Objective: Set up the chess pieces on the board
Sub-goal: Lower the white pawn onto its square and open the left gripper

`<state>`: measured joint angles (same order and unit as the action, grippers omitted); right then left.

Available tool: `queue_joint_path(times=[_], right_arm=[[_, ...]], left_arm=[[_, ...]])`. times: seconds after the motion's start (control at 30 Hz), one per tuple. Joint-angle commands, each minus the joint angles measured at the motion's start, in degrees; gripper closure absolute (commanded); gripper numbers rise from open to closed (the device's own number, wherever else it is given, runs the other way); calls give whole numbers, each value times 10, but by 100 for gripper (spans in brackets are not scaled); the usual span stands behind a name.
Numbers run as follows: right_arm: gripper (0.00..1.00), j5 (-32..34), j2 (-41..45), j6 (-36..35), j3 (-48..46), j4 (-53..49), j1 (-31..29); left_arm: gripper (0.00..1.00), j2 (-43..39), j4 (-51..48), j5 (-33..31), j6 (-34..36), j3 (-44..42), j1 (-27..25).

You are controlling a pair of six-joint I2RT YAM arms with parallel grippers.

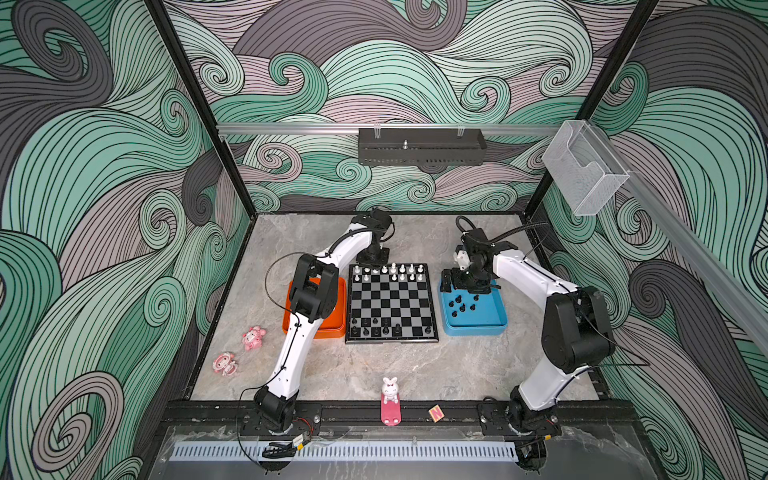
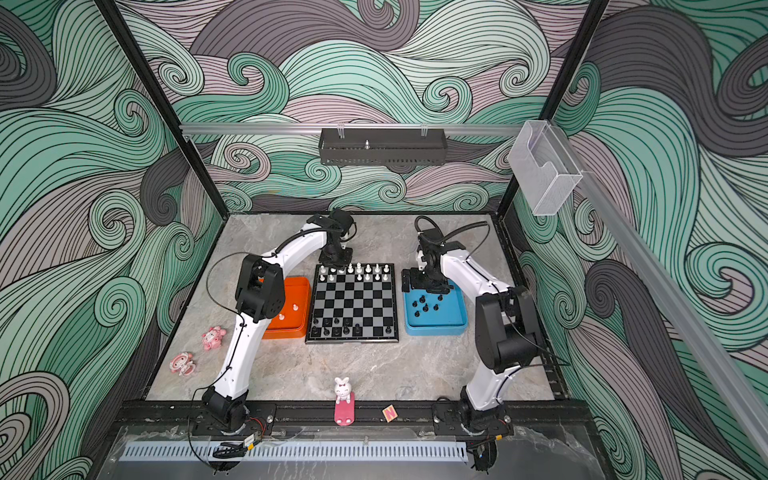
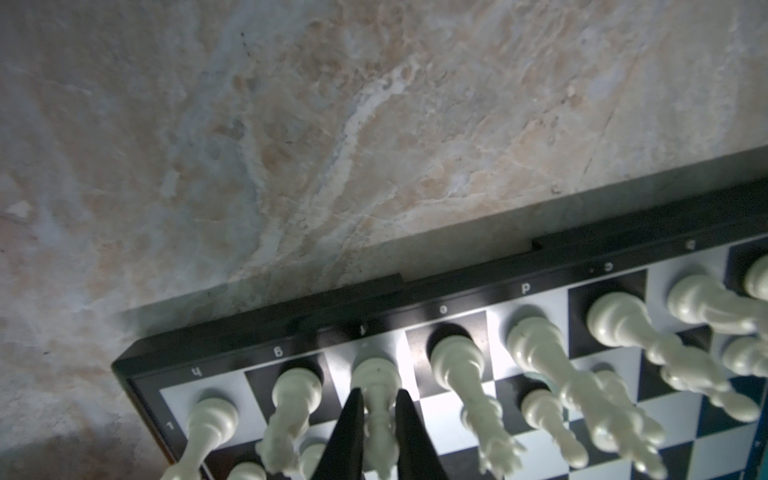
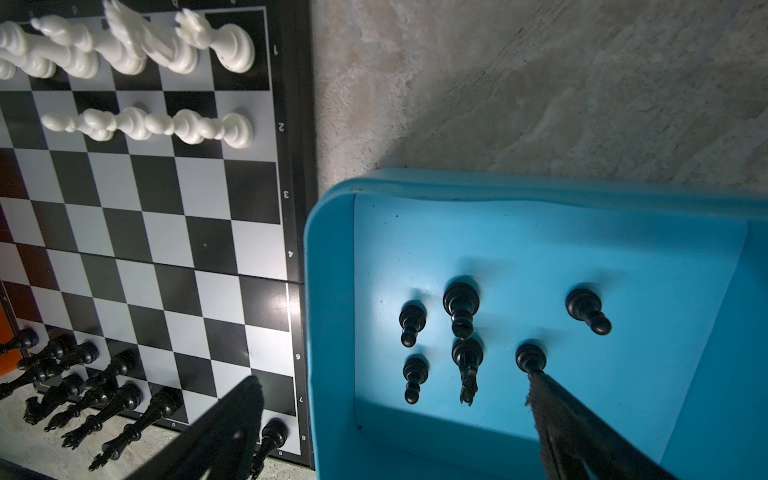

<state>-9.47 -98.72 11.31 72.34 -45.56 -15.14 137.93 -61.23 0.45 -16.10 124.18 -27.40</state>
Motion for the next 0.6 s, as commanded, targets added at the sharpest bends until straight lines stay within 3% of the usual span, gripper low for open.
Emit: queue_joint_path(times=[0.0,0.57], right_arm=[[0,-6,-11,-4,2,0,4],[0,-9,-2,-1,1,1,3]], left_arm=[[79,10,-3,-3,-5,24,-1],[67,-18,-11,-33,-5,10,-5]])
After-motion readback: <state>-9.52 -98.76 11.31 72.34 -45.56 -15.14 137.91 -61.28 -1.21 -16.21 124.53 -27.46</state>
